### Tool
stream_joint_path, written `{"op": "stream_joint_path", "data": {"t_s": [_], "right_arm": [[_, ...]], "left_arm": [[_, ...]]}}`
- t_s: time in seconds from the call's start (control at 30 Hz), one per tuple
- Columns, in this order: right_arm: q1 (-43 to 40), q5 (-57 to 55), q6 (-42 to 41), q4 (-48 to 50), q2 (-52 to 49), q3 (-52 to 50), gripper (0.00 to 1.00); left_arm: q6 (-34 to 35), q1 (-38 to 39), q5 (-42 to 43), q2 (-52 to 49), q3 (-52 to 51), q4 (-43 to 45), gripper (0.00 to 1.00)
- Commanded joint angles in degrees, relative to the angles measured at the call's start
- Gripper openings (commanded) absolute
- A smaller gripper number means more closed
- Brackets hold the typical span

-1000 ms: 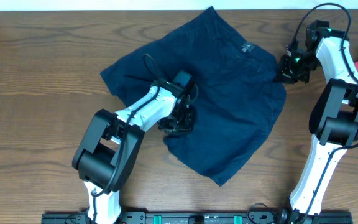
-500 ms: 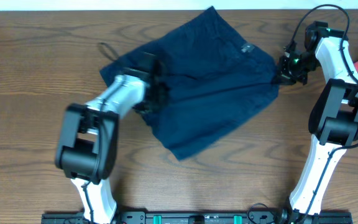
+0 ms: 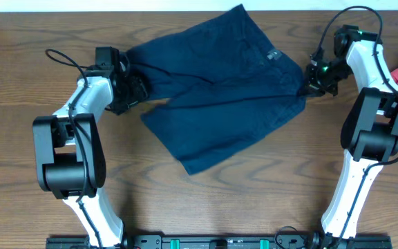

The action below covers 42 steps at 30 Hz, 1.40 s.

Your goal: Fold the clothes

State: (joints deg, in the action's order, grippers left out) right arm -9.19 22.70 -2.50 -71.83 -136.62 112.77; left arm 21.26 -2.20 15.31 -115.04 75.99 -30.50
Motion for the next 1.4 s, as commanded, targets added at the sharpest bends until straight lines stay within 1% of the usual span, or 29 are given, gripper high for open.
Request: {"op": "stream_joint_path", "data": {"t_s": [0.0,0.07,0.2,0.27,0.4,0.5,0.7,0.73,0.83,0.93,0.97,1.1,1.23,1.37], "right_arm": [[0.22,-1.44,1.29,0.57,-0.52,0.85,0.01],[0.24,-1.44,1.31,1.22,-0.52,0.85,0.01],[0.24,-1.46,1.33,2.49,-0.52,0.85,0.01],[0.24,-1.46,1.31,3.1,-0.52,0.85,0.01],[0.2,-1.46,1.31,3.96,-0.52,0.85,0.01],[0.15,-1.44,1.31,4.13,-0.52,0.85,0.01],[0.15,-1.44,1.31,3.76,-0.52,0.85,0.01],[0.15,-1.44,1.31,3.69,-0.52,0.85,0.01],[0.15,-1.42,1.31,3.69,-0.52,0.85,0.01],[0.15,-0.98,1.31,3.69,-0.52,0.85,0.01],[0.15,-1.01,1.31,3.72,-0.52,0.85,0.01],[0.15,-0.59,1.29,3.72,-0.52,0.85,0.01],[0.15,-0.59,1.31,3.65,-0.52,0.85,0.01],[0.15,-0.57,1.29,3.67,-0.52,0.85,0.01]], "left_arm": [[-1.55,1.01,3.56,0.33,3.23,-4.33,0.68],[-2.29,1.66,3.74,3.17,3.82,-7.76,0.71],[-3.63,4.09,3.28,11.06,3.56,-14.82,0.7],[-3.61,6.08,2.84,14.8,2.32,-16.83,0.7],[-2.84,11.82,1.99,21.84,-3.48,-17.64,0.71],[-1.03,15.56,1.99,24.72,-8.35,-17.14,0.72],[0.5,22.12,2.03,25.24,-16.17,-13.92,0.72],[0.5,23.32,2.03,25.24,-16.68,-13.53,0.73],[0.48,27.32,1.99,25.22,-16.96,-13.14,0.79],[0.9,30.64,1.95,25.11,-17.09,-12.61,0.8],[2.21,31.61,1.79,25.0,-17.35,-12.17,0.81],[6.34,34.16,1.6,24.48,-20.44,-9.35,0.81],[8.33,35.47,1.9,24.46,-25.07,-6.84,0.81],[10.16,37.2,2.25,24.46,-27.87,-6.78,0.81]]}}
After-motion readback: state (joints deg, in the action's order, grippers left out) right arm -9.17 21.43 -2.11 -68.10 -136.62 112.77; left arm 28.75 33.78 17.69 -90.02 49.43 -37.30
